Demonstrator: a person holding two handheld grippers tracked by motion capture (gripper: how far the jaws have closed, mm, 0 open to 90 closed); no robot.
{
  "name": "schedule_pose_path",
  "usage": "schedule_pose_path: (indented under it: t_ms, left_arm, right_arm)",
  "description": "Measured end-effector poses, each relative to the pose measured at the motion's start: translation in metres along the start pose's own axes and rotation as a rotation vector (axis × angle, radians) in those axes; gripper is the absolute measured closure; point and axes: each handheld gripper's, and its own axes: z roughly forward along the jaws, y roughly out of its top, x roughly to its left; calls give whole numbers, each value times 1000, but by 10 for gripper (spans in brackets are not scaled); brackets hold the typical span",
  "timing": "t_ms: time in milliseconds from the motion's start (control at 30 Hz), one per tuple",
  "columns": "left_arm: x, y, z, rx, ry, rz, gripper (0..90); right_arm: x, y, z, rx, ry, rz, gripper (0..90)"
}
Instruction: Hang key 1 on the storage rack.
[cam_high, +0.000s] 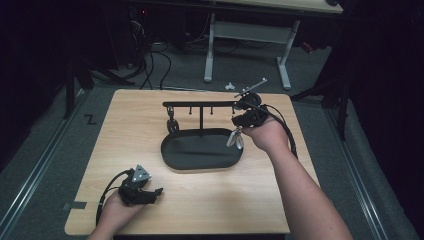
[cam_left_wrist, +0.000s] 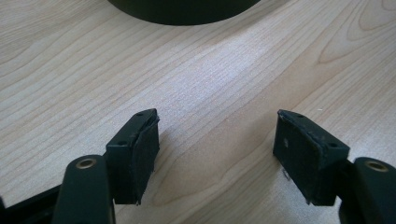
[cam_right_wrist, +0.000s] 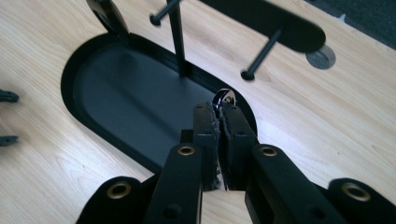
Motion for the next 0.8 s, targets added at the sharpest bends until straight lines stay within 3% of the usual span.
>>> schedule_pose_path:
  t_ms: [800]
  left_arm:
    - [1, -1, -1, 4, -2, -1, 315]
  right_arm:
    - [-11, 11, 3, -11, 7, 10, 858]
